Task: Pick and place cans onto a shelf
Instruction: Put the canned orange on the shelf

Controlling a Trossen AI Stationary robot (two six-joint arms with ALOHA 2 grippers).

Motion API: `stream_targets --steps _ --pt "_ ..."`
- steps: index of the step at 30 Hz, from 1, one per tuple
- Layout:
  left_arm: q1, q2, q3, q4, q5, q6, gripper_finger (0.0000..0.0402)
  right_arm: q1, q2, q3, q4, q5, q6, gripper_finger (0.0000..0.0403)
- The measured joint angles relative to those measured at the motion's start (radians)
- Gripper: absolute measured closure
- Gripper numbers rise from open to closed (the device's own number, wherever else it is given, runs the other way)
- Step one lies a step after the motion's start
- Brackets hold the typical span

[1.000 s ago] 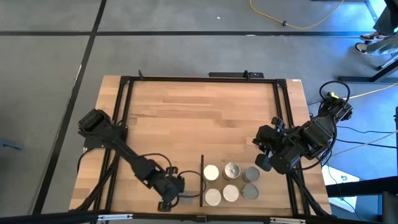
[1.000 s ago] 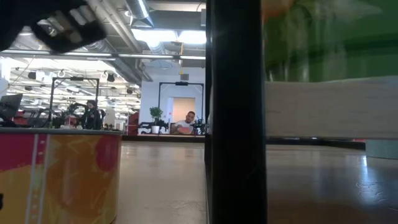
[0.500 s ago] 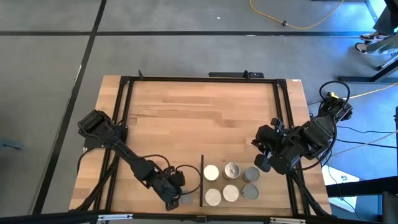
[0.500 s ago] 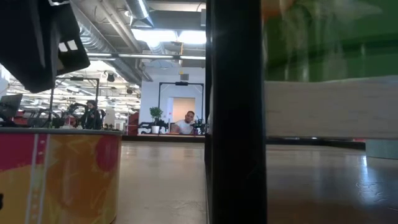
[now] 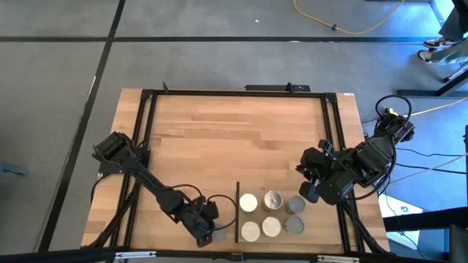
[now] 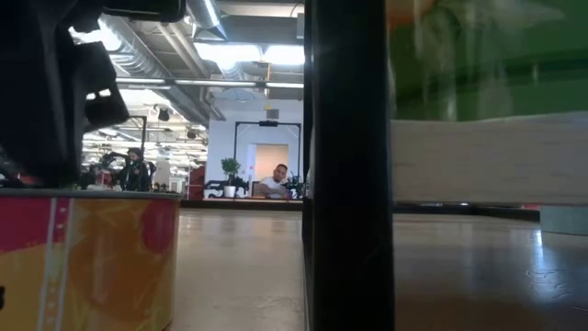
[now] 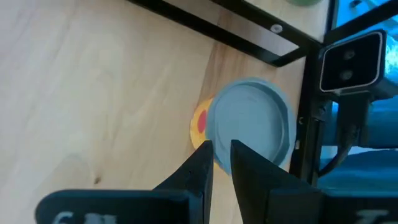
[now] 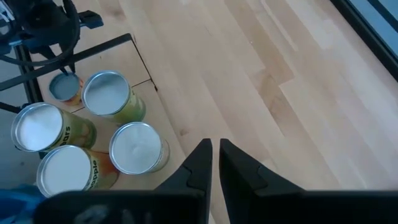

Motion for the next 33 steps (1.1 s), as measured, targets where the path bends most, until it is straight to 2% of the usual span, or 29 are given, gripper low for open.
stream_targets --steps 27,33 --pt "0.001 0.033 0.001 0.010 -0.019 0.034 0.0357 0.000 0.000 0.000 0.000 0.000 -0.002 0.0369" --pt "0.004 0.033 0.001 -0.015 -0.023 0.035 0.0382 0.000 0.000 0.000 0.000 0.000 -0.004 0.0369"
